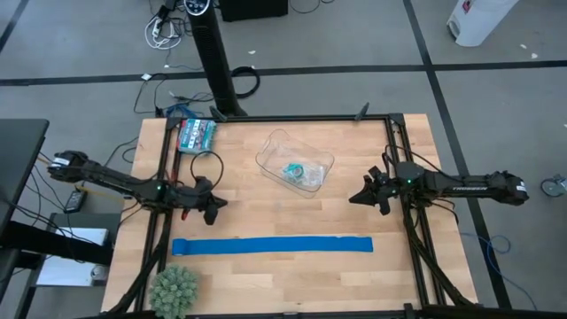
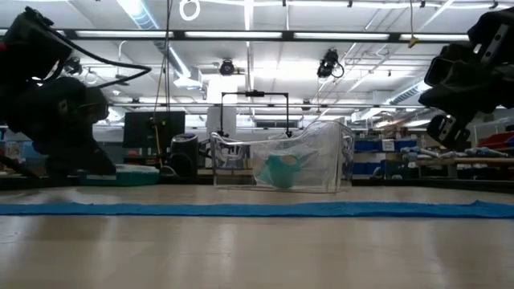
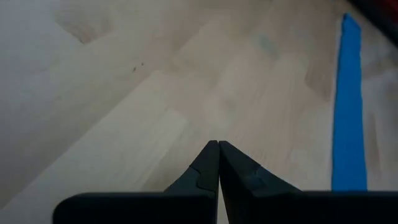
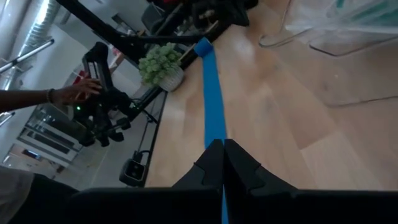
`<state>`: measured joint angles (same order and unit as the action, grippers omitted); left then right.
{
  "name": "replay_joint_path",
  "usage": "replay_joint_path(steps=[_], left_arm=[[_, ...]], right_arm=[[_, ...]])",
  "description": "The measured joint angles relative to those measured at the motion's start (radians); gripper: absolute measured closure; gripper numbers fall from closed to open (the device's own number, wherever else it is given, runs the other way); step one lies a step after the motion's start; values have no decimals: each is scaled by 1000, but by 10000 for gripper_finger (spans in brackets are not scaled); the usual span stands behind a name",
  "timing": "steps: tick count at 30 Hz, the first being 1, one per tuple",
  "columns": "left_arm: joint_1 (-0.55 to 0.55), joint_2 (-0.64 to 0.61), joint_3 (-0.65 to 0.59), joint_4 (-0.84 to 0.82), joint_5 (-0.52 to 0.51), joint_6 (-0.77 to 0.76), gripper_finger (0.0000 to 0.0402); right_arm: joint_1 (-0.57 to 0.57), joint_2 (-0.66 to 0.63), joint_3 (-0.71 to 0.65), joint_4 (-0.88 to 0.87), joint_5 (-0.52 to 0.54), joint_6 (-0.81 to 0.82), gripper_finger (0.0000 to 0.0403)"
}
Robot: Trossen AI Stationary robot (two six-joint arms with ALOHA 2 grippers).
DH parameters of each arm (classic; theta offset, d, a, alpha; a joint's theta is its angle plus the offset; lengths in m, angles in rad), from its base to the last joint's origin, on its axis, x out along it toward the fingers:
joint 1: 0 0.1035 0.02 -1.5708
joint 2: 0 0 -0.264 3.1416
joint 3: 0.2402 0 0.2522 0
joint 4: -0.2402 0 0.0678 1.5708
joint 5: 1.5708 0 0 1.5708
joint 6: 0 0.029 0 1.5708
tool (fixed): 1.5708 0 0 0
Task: Roll bandage
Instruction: Return to Home Position
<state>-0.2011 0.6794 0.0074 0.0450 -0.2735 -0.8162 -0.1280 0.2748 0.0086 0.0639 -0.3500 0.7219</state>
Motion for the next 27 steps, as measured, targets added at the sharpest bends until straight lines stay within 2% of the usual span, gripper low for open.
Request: replay_joint_path(steps=[10, 16, 24, 27], left_arm=[[35, -158, 0, -1, 1, 0, 385], [38, -262, 0, 6, 0, 0, 385], [38, -324, 0, 4, 0, 0, 385], [38, -356, 0, 3, 0, 0, 385]], right_arm=[[0, -25, 0, 0, 0, 0, 397], [0, -114, -1, 3, 0, 0, 399], [0, -271, -1, 4, 0, 0, 401], [0, -272, -2, 6, -3, 0, 398]])
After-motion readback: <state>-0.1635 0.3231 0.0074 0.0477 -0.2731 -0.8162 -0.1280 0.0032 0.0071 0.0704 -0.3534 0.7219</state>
